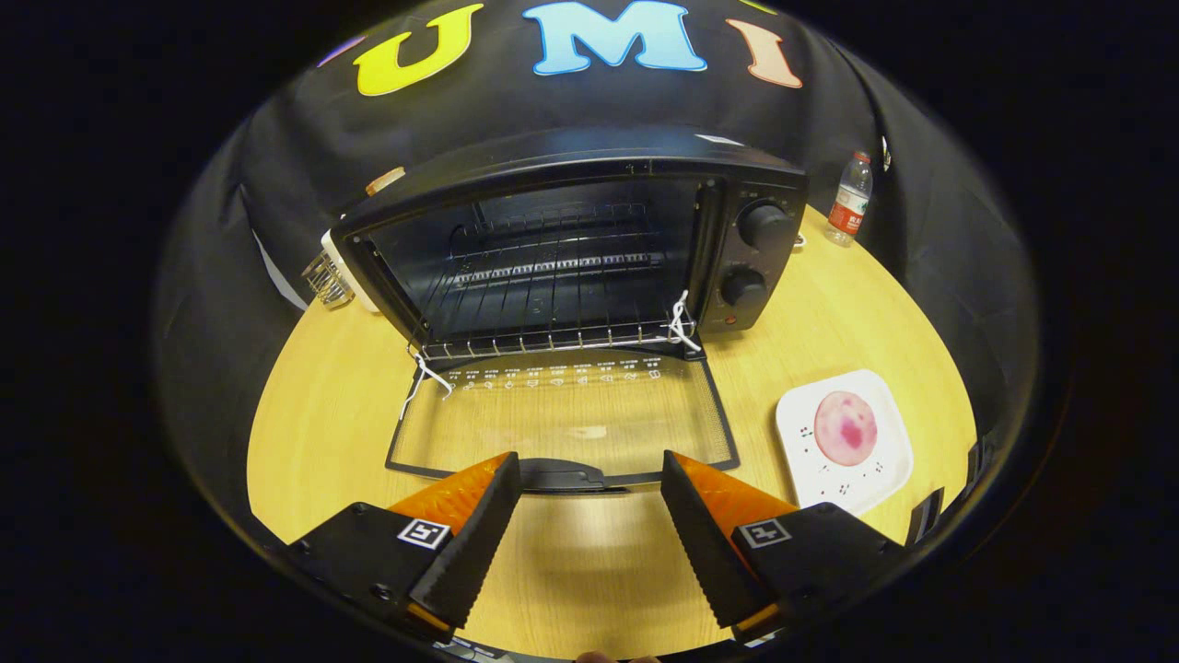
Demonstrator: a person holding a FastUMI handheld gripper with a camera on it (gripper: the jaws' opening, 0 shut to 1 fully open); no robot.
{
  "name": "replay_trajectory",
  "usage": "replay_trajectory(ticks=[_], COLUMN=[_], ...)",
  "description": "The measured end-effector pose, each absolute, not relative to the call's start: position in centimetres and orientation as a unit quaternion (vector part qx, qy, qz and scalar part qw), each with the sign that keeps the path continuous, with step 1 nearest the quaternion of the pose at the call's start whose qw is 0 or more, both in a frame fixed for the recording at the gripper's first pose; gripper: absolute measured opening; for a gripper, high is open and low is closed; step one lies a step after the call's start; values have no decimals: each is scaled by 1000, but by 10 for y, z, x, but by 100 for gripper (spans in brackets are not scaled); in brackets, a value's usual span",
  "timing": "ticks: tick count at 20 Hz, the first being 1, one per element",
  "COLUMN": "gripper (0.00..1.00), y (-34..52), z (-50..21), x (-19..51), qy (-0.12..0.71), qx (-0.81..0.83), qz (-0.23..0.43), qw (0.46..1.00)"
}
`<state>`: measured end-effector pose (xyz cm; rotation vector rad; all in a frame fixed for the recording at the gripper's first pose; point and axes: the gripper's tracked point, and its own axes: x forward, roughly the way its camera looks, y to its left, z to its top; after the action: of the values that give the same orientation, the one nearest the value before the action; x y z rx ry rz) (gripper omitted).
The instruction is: Open the toaster oven, put the food inside, and close the toaster oven door.
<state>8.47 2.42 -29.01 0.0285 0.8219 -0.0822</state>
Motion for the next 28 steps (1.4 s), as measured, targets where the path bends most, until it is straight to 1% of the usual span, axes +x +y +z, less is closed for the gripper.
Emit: replay_trajectory(ticks=[9, 14, 20, 28], gripper=[98, 98, 98, 99], y=[-44, -96, -160, -240], z=[-235, -210, -212, -247], x=[54, 36, 25, 43], qy=[368, 361, 384, 444], qx=[-61, -110, -98, -62], qz=[-34, -53, -65, -36], qw=[927, 925, 916, 893])
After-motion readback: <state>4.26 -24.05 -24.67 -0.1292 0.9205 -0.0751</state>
